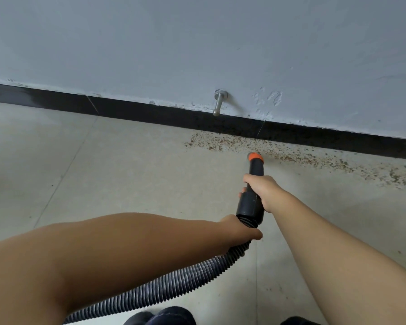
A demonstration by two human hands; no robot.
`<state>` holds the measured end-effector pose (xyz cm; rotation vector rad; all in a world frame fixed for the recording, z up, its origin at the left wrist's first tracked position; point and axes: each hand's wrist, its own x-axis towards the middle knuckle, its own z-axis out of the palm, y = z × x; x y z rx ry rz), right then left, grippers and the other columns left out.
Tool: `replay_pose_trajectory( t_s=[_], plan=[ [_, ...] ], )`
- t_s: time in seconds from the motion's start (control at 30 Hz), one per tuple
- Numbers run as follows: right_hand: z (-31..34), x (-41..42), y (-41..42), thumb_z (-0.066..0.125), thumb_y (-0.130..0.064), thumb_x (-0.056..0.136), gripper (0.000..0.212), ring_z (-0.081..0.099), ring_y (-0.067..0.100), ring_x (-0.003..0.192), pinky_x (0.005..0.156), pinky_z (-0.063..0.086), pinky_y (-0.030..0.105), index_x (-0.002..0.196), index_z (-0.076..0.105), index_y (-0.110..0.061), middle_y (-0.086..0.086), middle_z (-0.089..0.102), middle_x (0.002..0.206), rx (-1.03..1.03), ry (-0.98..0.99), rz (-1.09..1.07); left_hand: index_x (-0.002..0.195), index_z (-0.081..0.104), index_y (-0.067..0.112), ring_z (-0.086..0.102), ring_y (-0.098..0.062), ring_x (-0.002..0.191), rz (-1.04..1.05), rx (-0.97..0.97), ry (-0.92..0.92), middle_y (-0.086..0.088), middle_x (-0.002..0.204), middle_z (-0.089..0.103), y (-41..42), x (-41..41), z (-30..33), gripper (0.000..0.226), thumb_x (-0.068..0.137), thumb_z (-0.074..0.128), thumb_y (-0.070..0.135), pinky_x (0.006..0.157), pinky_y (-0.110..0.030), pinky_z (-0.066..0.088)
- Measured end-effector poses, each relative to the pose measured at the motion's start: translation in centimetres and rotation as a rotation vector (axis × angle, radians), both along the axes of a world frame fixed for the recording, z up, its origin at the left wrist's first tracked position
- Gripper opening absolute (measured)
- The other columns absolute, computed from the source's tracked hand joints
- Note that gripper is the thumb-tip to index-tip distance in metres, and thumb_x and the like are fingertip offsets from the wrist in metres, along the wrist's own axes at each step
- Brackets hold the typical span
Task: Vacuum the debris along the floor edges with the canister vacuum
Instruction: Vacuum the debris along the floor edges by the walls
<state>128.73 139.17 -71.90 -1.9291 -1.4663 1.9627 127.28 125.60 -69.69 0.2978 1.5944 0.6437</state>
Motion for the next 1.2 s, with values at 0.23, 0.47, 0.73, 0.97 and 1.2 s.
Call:
replay_pose_trajectory(
  t_s=[0.23, 0.47, 0.73, 0.97, 1.2],
  plan=[
    [-0.5, -4.8, -3.8, 0.059, -0.008, 0.086, 0.025, 0.062, 0.029, 0.068, 0.075, 0.058, 0.041, 0.108, 0.049, -0.004, 0.013, 0.061, 0.081, 0.011, 0.032, 0.172, 0.094, 0.051, 0.007, 0.05, -0.015, 0.05, 0.142, -0.033, 0.009, -0.006, 0.068, 0.053, -3.4, -2.7, -0.6, 0.019, 0.085, 0.065, 0.018, 0.046, -0.019, 0.046],
    [-0.3, -9.3, -7.7, 0.059, -0.012, 0.083, 0.027, 0.069, 0.035, 0.094, 0.089, 0.055, 0.049, 0.107, 0.048, -0.007, 0.013, 0.065, 0.086, 0.004, 0.076, 0.343, 0.094, 0.054, 0.007, 0.053, -0.017, 0.052, 0.272, -0.055, 0.038, -0.007, 0.068, 0.054, -6.9, -5.3, -0.2, 0.018, 0.085, 0.066, 0.018, 0.057, -0.026, 0.049],
    [0.3, -10.8, -6.6, 0.059, -0.011, 0.083, 0.029, 0.069, 0.032, 0.08, 0.085, 0.056, 0.047, 0.11, 0.049, -0.006, 0.01, 0.063, 0.074, 0.0, 0.091, 0.355, 0.099, 0.054, 0.006, 0.052, -0.016, 0.052, 0.286, -0.046, 0.071, -0.006, 0.07, 0.055, -5.8, -6.7, 0.2, 0.023, 0.085, 0.067, 0.019, 0.05, -0.022, 0.048],
    [-0.2, -5.0, -4.6, 0.059, -0.01, 0.084, 0.028, 0.064, 0.028, 0.066, 0.074, 0.059, 0.04, 0.11, 0.049, -0.005, 0.011, 0.063, 0.076, -0.001, 0.021, 0.248, 0.094, 0.051, 0.007, 0.051, -0.016, 0.05, 0.166, -0.053, -0.02, -0.006, 0.067, 0.053, -3.9, -2.4, -0.4, 0.02, 0.085, 0.066, 0.016, 0.051, -0.024, 0.048],
    [0.2, 1.0, 0.2, 0.06, -0.01, 0.087, 0.012, 0.061, 0.025, 0.058, 0.053, 0.052, 0.031, 0.092, 0.049, -0.007, 0.01, 0.059, 0.071, -0.002, -0.026, 0.071, 0.102, 0.051, 0.007, 0.051, -0.015, 0.054, 0.016, -0.008, -0.04, -0.005, 0.07, 0.052, 0.2, 1.2, -0.1, 0.025, 0.087, 0.066, 0.019, 0.053, -0.024, 0.048]
  ],
)
